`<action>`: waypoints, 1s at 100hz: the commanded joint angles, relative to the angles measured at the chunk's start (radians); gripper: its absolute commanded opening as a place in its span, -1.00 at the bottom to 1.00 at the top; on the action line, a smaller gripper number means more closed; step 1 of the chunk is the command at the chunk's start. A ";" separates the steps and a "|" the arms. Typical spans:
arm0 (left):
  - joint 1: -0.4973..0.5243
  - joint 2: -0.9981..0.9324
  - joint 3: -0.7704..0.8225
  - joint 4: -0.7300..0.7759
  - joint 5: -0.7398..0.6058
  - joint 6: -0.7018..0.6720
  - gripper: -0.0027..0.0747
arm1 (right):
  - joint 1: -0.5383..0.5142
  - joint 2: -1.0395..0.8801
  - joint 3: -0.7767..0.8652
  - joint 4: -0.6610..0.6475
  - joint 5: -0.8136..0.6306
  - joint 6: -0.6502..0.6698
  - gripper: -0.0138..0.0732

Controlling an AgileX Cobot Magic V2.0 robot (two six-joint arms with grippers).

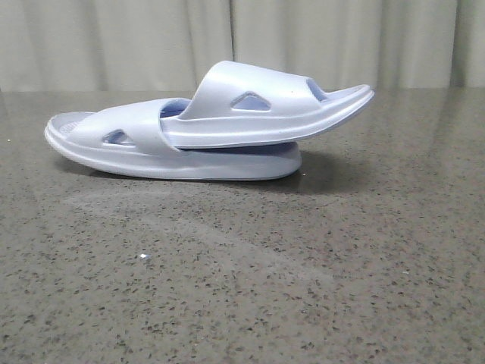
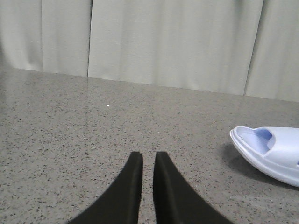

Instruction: Insert blue slippers together front up

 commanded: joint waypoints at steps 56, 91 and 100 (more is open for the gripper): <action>0.003 0.010 0.010 0.002 -0.067 -0.006 -0.89 | 0.002 0.000 -0.027 0.028 -0.026 -0.003 -0.86; 0.003 0.010 0.010 0.002 -0.067 -0.006 -0.89 | -0.012 0.000 -0.020 -0.535 -0.197 0.432 -0.86; 0.003 0.010 0.010 0.002 -0.067 -0.006 -0.89 | -0.020 -0.023 -0.002 -0.989 -0.240 0.893 -0.86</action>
